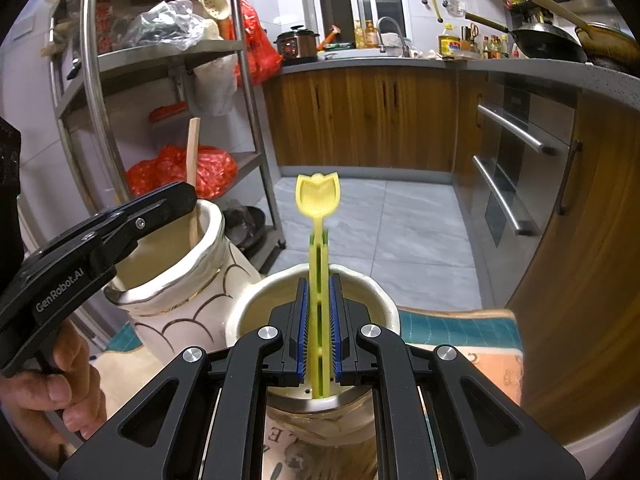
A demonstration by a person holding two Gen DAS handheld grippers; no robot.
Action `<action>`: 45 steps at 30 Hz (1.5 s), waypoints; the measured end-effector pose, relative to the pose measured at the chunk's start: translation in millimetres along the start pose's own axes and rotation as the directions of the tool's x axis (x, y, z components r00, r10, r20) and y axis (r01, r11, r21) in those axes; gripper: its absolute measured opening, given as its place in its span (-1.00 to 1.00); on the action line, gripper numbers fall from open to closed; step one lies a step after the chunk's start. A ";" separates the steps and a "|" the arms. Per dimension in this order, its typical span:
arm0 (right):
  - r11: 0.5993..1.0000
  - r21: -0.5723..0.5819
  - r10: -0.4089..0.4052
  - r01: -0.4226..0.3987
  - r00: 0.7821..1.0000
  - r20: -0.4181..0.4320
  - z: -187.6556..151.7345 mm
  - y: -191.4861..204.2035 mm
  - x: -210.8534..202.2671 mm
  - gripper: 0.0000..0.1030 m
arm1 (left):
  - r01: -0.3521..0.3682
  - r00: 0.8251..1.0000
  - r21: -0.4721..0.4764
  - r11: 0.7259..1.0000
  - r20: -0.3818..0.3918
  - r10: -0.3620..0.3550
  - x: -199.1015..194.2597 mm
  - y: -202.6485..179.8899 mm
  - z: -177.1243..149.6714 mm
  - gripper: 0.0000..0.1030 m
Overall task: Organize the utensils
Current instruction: 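Lower the chopstick into the tall pot while the right tool drops the yellow utensil into the short pot, then move both open tools back over the utensils on the cloth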
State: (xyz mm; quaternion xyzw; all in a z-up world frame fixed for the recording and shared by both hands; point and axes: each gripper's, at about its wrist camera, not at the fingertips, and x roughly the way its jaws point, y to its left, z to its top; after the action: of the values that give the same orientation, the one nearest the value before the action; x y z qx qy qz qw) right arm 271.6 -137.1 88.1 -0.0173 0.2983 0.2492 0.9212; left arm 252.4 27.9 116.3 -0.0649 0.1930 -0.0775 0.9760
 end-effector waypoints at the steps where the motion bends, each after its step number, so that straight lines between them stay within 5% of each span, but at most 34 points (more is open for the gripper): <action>1: 1.000 0.003 0.000 0.000 1.000 0.000 -0.4 0.0 0.2 -0.79 | -0.002 1.000 -0.002 1.000 -0.001 0.002 -0.1 1.3 0.0 -0.83; 9: 1.000 0.008 0.008 -0.008 1.000 0.001 -2.0 0.4 -0.7 -0.78 | 0.007 1.000 -0.018 1.000 0.018 -0.007 -12.2 7.7 -0.3 -0.74; 14: 0.999 0.017 0.041 -0.042 0.999 0.035 -2.6 -1.9 -15.2 -0.64 | 0.002 0.999 -0.005 1.000 0.052 -0.002 -30.9 6.6 0.3 -0.40; 22: 0.998 0.011 0.057 -0.058 0.995 0.087 -16.4 -5.6 -52.7 -0.57 | 0.000 0.999 -0.029 1.000 0.045 0.002 -65.0 16.7 -8.8 -0.29; 34: 0.990 0.085 0.110 -0.110 0.994 0.000 -80.9 -26.5 -72.9 -0.42 | -0.027 0.994 -0.012 1.000 -0.107 0.026 -94.5 29.1 -71.0 -0.29; 45: 0.974 0.179 0.163 -0.142 0.981 -0.109 -129.7 -40.1 -65.9 -0.42 | 0.002 0.953 -0.024 1.000 -0.304 -0.009 -93.2 32.6 -131.4 -0.29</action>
State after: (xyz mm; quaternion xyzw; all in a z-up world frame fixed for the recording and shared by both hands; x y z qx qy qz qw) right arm 174.3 -225.2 13.6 0.0691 0.3754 0.2913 0.8772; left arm 120.6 63.6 24.9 -0.0639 0.3417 -0.0869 0.9336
